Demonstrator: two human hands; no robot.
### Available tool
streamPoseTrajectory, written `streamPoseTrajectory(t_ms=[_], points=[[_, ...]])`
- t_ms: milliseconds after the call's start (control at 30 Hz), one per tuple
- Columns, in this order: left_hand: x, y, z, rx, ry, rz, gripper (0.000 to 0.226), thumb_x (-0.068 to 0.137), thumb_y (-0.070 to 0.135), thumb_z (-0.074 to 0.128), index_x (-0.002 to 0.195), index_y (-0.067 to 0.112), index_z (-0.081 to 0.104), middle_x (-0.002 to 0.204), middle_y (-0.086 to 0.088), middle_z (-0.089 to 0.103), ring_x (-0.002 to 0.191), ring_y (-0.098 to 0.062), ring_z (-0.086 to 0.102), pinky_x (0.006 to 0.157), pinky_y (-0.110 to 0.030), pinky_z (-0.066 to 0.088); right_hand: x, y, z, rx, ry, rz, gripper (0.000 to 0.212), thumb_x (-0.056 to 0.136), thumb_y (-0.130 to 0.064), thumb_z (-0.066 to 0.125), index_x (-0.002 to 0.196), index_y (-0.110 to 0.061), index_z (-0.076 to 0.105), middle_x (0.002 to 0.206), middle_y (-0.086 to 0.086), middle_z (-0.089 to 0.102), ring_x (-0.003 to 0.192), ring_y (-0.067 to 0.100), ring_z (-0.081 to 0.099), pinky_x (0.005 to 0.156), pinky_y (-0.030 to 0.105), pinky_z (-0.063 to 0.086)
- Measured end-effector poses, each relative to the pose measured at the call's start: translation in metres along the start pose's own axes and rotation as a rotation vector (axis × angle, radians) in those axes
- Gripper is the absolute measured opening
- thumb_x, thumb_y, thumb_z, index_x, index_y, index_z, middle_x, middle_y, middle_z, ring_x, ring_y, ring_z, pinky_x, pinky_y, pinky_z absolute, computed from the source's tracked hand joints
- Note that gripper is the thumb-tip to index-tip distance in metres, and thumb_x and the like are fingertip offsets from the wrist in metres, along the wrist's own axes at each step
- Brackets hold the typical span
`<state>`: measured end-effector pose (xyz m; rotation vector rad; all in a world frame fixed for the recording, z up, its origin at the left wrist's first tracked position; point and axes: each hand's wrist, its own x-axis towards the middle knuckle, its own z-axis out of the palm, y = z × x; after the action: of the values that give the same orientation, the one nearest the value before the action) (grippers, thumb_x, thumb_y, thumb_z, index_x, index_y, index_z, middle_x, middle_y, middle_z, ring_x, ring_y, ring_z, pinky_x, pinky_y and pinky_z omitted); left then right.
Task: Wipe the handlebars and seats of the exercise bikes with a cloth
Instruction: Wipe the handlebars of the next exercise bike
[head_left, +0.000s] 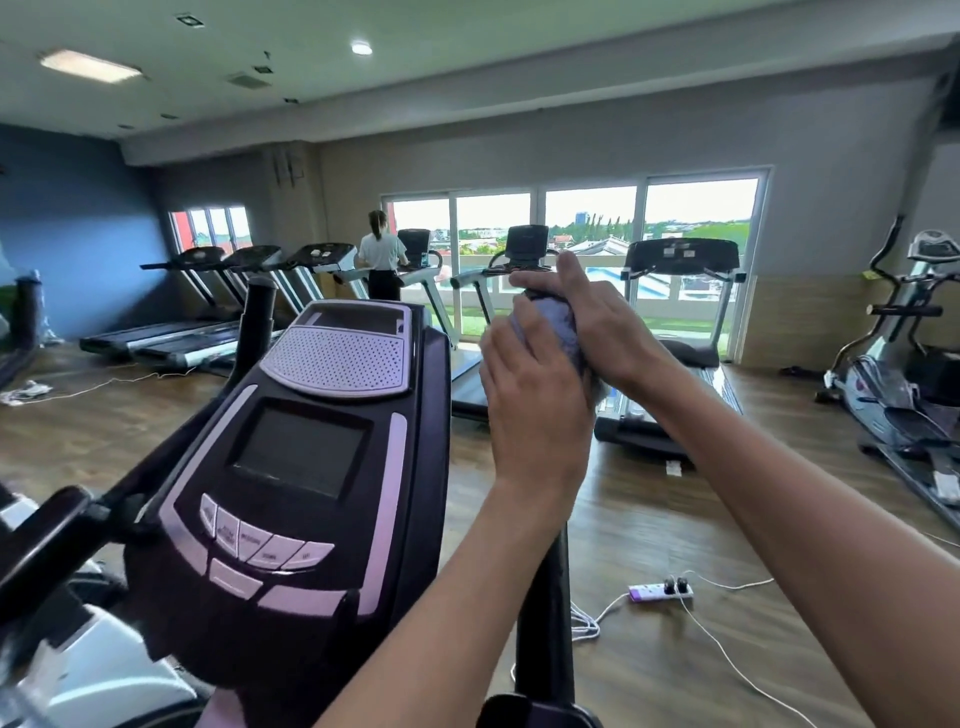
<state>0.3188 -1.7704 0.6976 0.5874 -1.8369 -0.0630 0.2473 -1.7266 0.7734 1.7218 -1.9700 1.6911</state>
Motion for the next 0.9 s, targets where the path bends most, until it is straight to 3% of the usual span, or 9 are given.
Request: streamPoseTrajectory(t_ms=[133, 233, 300, 400, 500, 567, 667, 767, 900], points=[[-0.035, -0.008, -0.01, 0.055, -0.078, 0.04, 0.068, 0.096, 0.029, 0.048, 0.149, -0.011, 0.031, 0.132, -0.029, 0.049, 0.121, -0.043, 0.052, 0.106, -0.049, 0.047, -0.004, 0.0, 0.006, -0.028, 0.034, -0.012, 0.055, 0.113, -0.037, 0.019, 0.131, -0.02, 0.068, 0.13, -0.002, 0.066, 0.119, 0.006, 0.055, 0.086, -0.001, 0.034], [0.0, -0.011, -0.003, 0.016, -0.058, 0.0, 0.074, 0.091, 0.022, 0.065, 0.148, -0.012, 0.031, 0.13, -0.028, 0.05, 0.116, -0.042, 0.053, 0.102, -0.048, 0.049, -0.004, -0.004, 0.008, -0.007, 0.056, 0.005, 0.053, 0.113, -0.038, 0.023, 0.124, -0.021, 0.072, 0.098, -0.022, 0.069, 0.097, 0.002, 0.06, 0.087, 0.015, 0.04], [0.021, -0.008, 0.002, 0.034, -0.026, -0.025, 0.082, 0.085, 0.017, 0.077, 0.148, -0.008, 0.031, 0.13, -0.025, 0.05, 0.116, -0.038, 0.053, 0.101, -0.045, 0.049, -0.001, -0.004, 0.006, 0.0, 0.056, 0.01, 0.05, 0.113, -0.04, 0.025, 0.114, -0.028, 0.074, 0.087, -0.022, 0.071, 0.089, 0.001, 0.065, 0.085, 0.024, 0.044], [0.007, -0.004, -0.002, 0.076, -0.052, -0.029, 0.082, 0.089, 0.028, 0.073, 0.149, -0.006, 0.028, 0.132, -0.024, 0.049, 0.118, -0.036, 0.051, 0.102, -0.042, 0.049, -0.001, -0.002, 0.005, -0.007, 0.036, 0.003, 0.049, 0.109, -0.044, 0.024, 0.114, -0.031, 0.072, 0.1, -0.013, 0.07, 0.098, 0.001, 0.064, 0.087, 0.021, 0.042], [-0.038, -0.004, -0.024, 0.21, -0.182, 0.015, 0.071, 0.095, 0.037, 0.044, 0.15, -0.007, 0.031, 0.134, -0.025, 0.048, 0.116, -0.036, 0.051, 0.101, -0.04, 0.045, -0.005, -0.002, 0.007, -0.002, 0.028, 0.009, 0.052, 0.111, -0.041, 0.021, 0.121, -0.029, 0.071, 0.118, -0.003, 0.068, 0.114, 0.012, 0.059, 0.087, 0.008, 0.038], [-0.066, -0.006, -0.041, 0.234, -0.202, 0.032, 0.07, 0.09, 0.034, 0.056, 0.144, -0.007, 0.041, 0.121, -0.024, 0.054, 0.104, -0.034, 0.057, 0.091, -0.04, 0.053, -0.008, -0.004, 0.008, -0.021, 0.028, 0.004, 0.053, 0.113, -0.034, 0.02, 0.124, -0.024, 0.07, 0.123, -0.004, 0.064, 0.115, 0.01, 0.055, 0.081, -0.003, 0.032], [-0.076, -0.014, -0.041, 0.191, -0.196, 0.042, 0.065, 0.091, 0.033, 0.055, 0.14, -0.009, 0.045, 0.113, -0.025, 0.057, 0.098, -0.037, 0.06, 0.086, -0.045, 0.057, -0.006, -0.001, 0.009, 0.01, 0.024, -0.006, 0.054, 0.113, -0.037, 0.019, 0.122, -0.026, 0.072, 0.126, -0.001, 0.066, 0.12, 0.014, 0.056, 0.085, 0.0, 0.033], [-0.042, -0.015, -0.023, 0.165, -0.154, -0.006, 0.069, 0.101, 0.042, 0.037, 0.146, -0.01, 0.038, 0.126, -0.031, 0.055, 0.113, -0.044, 0.058, 0.098, -0.05, 0.052, -0.005, 0.002, 0.012, 0.043, 0.033, -0.008, 0.052, 0.11, -0.04, 0.02, 0.116, -0.032, 0.072, 0.126, 0.008, 0.068, 0.122, 0.021, 0.059, 0.082, 0.002, 0.04], [-0.047, -0.008, -0.02, 0.093, -0.17, 0.013, 0.07, 0.102, 0.04, 0.027, 0.153, -0.009, 0.03, 0.144, -0.037, 0.043, 0.135, -0.051, 0.044, 0.112, -0.06, 0.039, -0.008, -0.003, 0.012, 0.037, 0.042, 0.005, 0.053, 0.113, -0.033, 0.021, 0.124, -0.022, 0.071, 0.127, 0.002, 0.067, 0.119, 0.013, 0.058, 0.08, -0.003, 0.037]])
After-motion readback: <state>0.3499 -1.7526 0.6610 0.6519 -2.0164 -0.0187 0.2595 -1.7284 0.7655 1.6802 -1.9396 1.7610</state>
